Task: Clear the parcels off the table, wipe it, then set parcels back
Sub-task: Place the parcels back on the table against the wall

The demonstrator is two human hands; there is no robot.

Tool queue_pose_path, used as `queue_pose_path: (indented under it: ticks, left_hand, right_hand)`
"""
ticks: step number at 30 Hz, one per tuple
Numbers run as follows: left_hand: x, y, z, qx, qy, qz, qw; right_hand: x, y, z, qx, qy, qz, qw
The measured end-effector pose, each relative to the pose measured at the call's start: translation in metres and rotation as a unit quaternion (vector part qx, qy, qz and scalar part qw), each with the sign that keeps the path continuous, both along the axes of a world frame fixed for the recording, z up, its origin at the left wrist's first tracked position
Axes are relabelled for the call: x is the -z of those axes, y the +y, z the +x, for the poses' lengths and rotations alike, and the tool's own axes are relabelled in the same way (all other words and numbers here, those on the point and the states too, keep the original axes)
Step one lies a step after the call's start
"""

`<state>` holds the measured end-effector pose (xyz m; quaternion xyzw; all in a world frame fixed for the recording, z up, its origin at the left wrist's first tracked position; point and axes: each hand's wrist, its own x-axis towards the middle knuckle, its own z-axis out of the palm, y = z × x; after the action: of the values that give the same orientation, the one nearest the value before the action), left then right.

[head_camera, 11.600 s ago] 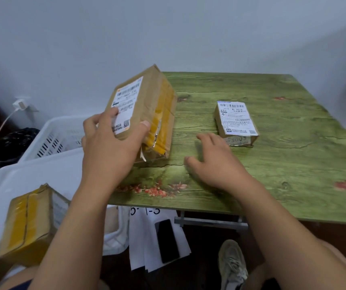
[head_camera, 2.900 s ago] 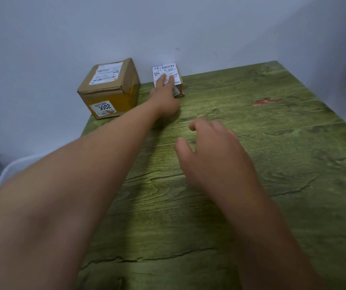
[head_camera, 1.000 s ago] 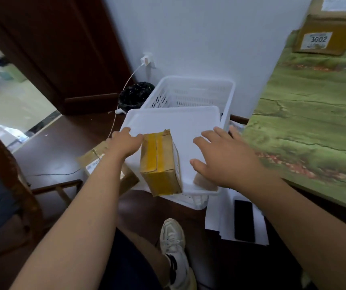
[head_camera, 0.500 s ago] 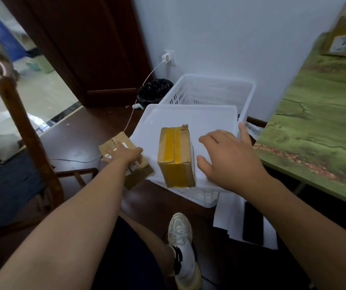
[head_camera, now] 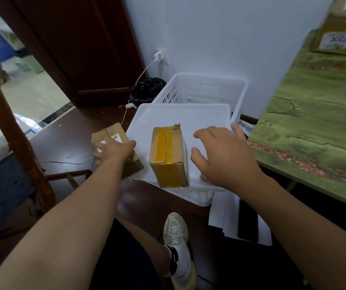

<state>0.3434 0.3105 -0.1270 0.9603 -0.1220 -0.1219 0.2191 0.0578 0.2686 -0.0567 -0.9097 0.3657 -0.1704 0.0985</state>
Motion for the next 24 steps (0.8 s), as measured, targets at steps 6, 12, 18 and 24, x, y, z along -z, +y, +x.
queue_pose_path:
  ticks: [6,12,18,24]
  left_hand:
    - [-0.033,-0.009,-0.004,-0.006,-0.168,-0.130,0.977]
    - [-0.070,-0.025,-0.029,-0.041,-0.202,-0.372,0.905]
    - [-0.095,-0.053,-0.076,-0.023,-0.114,-0.545,0.830]
    - [-0.111,-0.083,-0.142,0.045,0.040,-0.617,0.784]
  right_hand:
    - [0.001,-0.005,-0.003,0.014,-0.047,-0.002,0.999]
    - [-0.008,-0.011,-0.017,0.036,-0.060,0.032,0.997]
    - [-0.018,-0.023,-0.040,0.080,-0.116,0.043,0.989]
    - [-0.021,-0.040,-0.064,0.102,-0.170,0.072,0.977]
